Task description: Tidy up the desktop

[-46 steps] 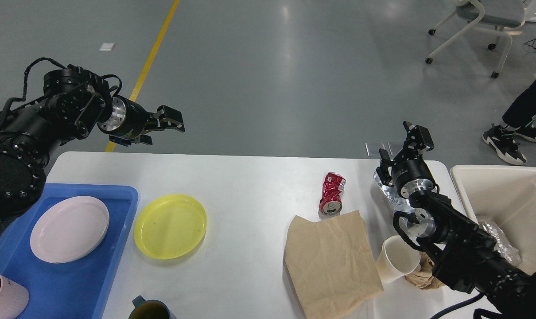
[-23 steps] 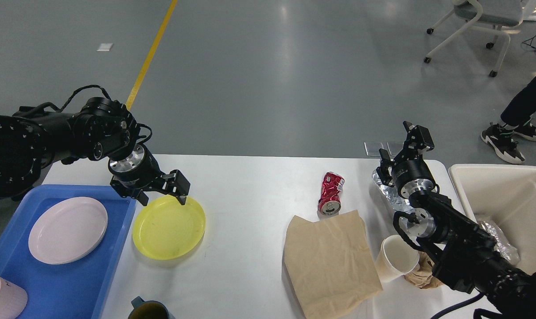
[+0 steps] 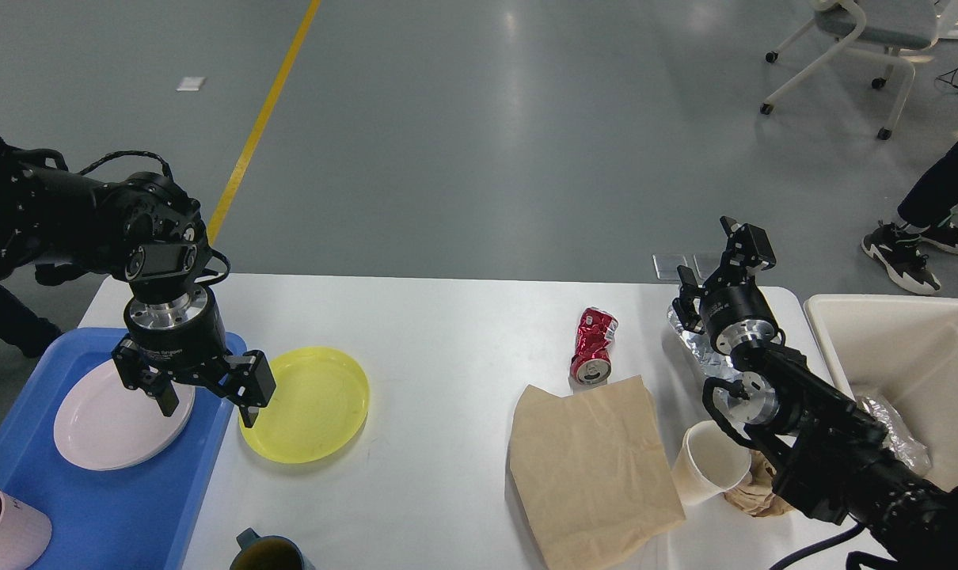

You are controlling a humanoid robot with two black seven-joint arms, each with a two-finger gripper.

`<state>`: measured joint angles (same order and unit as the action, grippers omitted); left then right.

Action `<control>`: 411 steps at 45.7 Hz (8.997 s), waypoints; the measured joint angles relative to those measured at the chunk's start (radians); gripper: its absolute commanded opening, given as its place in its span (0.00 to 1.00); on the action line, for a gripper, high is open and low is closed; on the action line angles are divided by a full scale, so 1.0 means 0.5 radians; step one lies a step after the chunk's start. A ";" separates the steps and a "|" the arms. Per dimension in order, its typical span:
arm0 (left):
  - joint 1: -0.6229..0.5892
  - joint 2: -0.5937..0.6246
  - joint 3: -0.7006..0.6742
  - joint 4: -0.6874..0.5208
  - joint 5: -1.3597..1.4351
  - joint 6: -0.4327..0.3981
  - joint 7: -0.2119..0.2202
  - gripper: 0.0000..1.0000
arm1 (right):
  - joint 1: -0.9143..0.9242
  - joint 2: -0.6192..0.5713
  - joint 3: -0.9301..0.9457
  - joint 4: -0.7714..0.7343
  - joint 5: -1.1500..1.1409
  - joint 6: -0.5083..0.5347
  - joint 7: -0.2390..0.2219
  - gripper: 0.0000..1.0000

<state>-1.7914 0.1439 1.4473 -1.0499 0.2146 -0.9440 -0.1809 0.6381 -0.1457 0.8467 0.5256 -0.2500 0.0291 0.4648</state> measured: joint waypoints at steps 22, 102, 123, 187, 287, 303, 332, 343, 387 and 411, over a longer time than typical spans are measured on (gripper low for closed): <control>0.102 -0.074 -0.085 -0.147 0.000 -0.032 0.009 0.96 | 0.000 0.000 0.000 0.000 0.000 0.000 0.000 1.00; 0.713 -0.223 -0.074 0.042 -0.157 -0.032 0.002 0.00 | 0.000 0.000 0.000 0.001 0.000 0.000 0.000 1.00; 0.413 -0.146 -0.097 0.033 -0.166 -0.032 -0.005 0.00 | 0.000 0.000 0.000 0.001 0.000 0.000 0.000 1.00; 0.717 0.658 0.189 0.376 -0.168 -0.032 -0.022 0.00 | 0.000 0.000 0.000 0.001 0.000 0.000 0.000 1.00; -0.225 0.161 0.393 0.117 -0.227 -0.032 -0.386 0.93 | 0.000 0.000 0.000 0.001 0.000 0.000 0.000 1.00; 0.041 -0.135 0.376 0.054 -0.455 0.101 -0.590 0.91 | 0.000 0.000 0.000 0.001 0.000 0.000 0.000 1.00; 0.614 -0.132 0.293 0.207 -1.033 0.624 -0.050 0.88 | 0.000 0.000 0.000 0.001 0.000 0.000 0.000 1.00; 0.706 -0.119 0.292 0.213 -1.178 0.772 -0.035 0.87 | 0.000 0.000 0.000 0.001 0.000 0.000 0.000 1.00; 0.984 0.013 0.010 0.525 -1.187 0.865 0.236 0.81 | 0.000 0.000 0.000 0.001 0.000 0.000 0.000 1.00; 1.058 0.013 -0.046 0.637 -1.187 0.870 0.239 0.61 | 0.000 0.000 0.000 0.001 0.000 0.000 0.000 1.00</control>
<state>-1.2624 0.1504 1.4241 -0.7315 -0.3789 -0.5092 -0.0614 0.6381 -0.1457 0.8467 0.5262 -0.2501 0.0291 0.4648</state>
